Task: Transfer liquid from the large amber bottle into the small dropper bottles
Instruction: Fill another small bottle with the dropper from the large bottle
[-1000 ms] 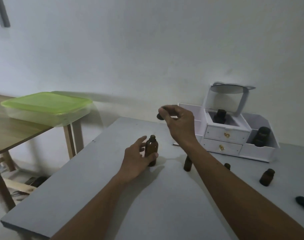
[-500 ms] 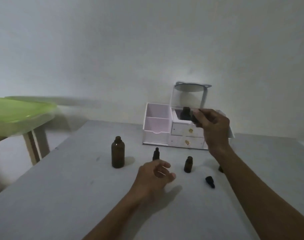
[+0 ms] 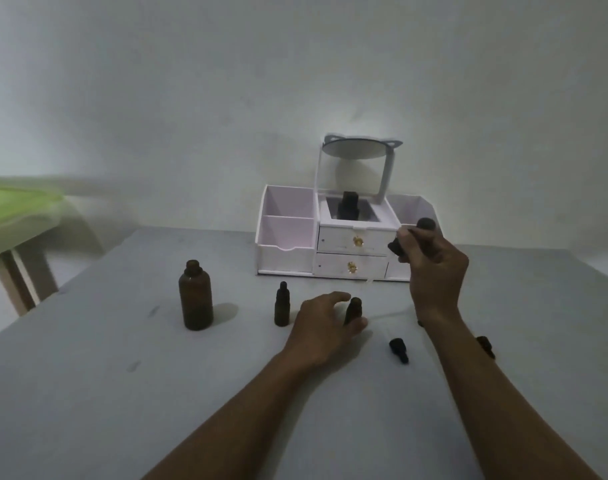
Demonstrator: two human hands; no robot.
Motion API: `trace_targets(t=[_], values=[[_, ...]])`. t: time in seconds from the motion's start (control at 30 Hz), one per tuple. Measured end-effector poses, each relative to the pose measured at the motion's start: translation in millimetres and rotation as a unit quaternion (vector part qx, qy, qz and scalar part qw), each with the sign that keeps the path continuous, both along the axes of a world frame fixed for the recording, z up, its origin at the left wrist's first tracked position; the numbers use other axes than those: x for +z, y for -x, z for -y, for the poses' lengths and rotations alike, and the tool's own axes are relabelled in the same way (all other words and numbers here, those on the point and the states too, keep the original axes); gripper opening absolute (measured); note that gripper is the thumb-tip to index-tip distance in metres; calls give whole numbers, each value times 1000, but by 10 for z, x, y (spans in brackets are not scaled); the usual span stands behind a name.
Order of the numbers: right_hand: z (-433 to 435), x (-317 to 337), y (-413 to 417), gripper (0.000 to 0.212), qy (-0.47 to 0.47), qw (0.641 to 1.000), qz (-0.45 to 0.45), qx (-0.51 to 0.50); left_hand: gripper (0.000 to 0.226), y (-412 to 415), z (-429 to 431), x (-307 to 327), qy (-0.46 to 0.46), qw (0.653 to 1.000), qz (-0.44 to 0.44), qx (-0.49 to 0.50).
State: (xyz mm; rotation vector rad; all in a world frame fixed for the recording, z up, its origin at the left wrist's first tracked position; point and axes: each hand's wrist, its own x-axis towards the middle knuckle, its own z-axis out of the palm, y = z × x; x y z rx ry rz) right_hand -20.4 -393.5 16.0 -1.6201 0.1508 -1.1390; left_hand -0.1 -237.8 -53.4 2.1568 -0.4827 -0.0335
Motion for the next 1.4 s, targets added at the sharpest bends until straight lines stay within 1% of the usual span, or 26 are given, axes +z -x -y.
trace_targets(t=[0.1, 0.27, 0.43, 0.63, 0.93, 1.33, 1.4], values=[[-27, -48, 8, 10, -8, 1000, 4, -2, 50, 3, -23, -10, 17, 1000, 10, -11], [-26, -73, -26, 13, -7, 1000, -11, 13, 42, 31, -60, 6, 22, 999, 24, -16], [-56, -132, -43, 20, 20, 999, -39, 8, 43, 26, -62, -5, 15, 999, 20, -20], [-134, -156, 2, 7, 53, 997, -43, 40, 40, 41, -55, 3, 43, 999, -13, -31], [-166, -204, -20, 7, 66, 996, -16, 56, 37, 47, -42, 9, 49, 999, -3, -15], [-163, -254, -55, 7, 110, 992, -49, 35, 38, 74, -59, 29, 39, 999, 6, -16], [-167, -237, -58, 9, 115, 991, -55, 39, 39, 69, -63, 30, 31, 999, 8, -18]])
